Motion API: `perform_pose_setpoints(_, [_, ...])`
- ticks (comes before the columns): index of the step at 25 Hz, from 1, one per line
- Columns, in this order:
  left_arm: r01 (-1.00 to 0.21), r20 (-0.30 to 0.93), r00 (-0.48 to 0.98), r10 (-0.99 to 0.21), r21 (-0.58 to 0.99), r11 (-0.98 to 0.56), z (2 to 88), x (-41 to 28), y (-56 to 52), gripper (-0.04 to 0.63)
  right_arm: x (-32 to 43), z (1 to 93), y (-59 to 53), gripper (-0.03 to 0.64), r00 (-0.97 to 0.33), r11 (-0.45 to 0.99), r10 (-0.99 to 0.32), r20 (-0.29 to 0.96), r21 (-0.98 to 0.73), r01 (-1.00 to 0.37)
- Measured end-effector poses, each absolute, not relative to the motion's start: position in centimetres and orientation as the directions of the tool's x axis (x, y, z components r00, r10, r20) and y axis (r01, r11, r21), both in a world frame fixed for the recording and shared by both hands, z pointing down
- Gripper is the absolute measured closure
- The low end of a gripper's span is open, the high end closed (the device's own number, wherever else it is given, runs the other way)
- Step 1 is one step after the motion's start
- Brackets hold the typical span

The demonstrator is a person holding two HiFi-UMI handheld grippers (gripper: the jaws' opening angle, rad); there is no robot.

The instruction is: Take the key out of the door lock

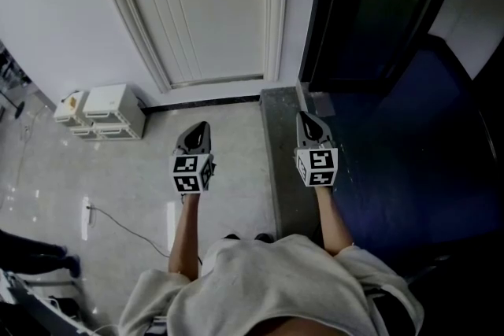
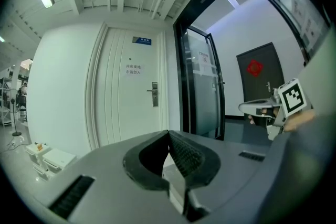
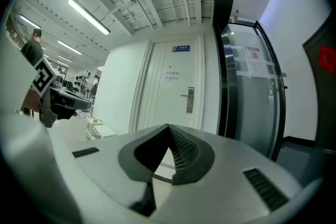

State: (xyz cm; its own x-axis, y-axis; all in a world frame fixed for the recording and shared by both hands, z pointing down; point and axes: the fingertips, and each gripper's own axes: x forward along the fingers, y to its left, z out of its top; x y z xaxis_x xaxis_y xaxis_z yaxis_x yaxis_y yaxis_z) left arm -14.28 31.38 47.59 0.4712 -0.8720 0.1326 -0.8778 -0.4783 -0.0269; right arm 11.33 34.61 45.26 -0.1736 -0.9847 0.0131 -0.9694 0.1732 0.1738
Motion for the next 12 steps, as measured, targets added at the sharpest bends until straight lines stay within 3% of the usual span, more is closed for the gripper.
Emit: perform_pose_setpoints(12, [-0.876, 0.158, 0.473, -0.867, -0.015, -0.481, 48.2, -11.9, 27.1, 0.577, 13.2, 47.3, 29.9, 0.595, -0.183, 0.189, -0.982, 0.052, 0.155, -0.97])
